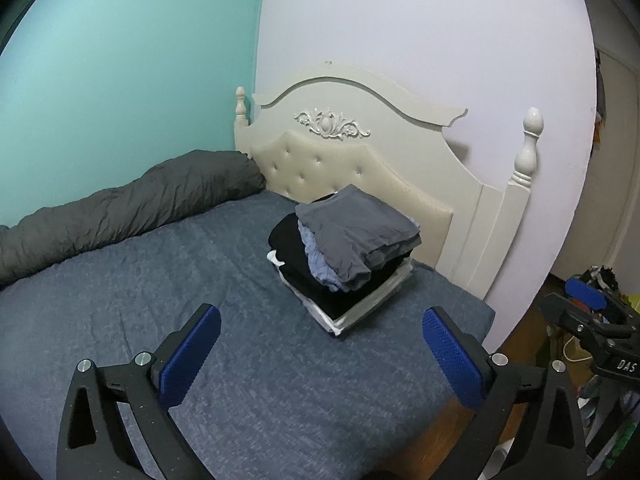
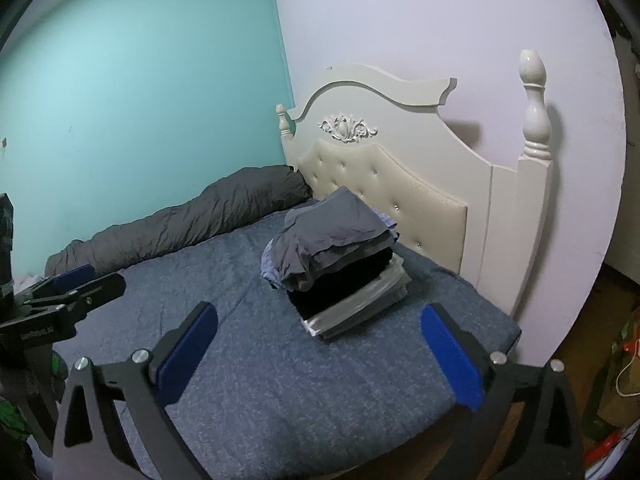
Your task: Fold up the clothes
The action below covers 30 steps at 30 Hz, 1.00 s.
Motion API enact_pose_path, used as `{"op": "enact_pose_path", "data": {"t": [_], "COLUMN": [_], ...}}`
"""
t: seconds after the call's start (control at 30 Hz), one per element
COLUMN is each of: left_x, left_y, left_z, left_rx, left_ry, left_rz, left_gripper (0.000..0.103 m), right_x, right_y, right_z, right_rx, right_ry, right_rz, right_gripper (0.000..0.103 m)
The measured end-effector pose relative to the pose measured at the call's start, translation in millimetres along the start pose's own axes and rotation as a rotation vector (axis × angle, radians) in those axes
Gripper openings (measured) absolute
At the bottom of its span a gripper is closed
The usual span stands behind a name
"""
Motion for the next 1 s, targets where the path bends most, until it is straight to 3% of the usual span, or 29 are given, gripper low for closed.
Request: {"op": "enact_pose_path", "data": {"t": [0.47,1.0], "left_x": [-9.6,-9.4], "left_y": [7.8,11.6], "left_z": [-5.0,-8.7], "left_rx": [-0.013,-0.010], "left_ry": [0.001,0.003], "left_rz": [-0.051,-0.035], "left_gripper": [0.103,0.103], "right_x": [0.3,-3.3], "right_y": [4.3,6.2], "right_z": [-7.3,-7.8], "right_rx": [0.009,0.011], "right_ry": [0.009,0.012], "right_rz": [-0.005,-0.009], "right_gripper": [0.103,0.103]}}
Point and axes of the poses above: each gripper's, at about its wrist camera, not at the fingertips, and z roughly the way its jaws point, x to its right, y to its underside, the point moved 1 cm from there along z, roughly the way its jaws point, and after that the axes turned 5 degrees about -y, right-handed, at the moved point
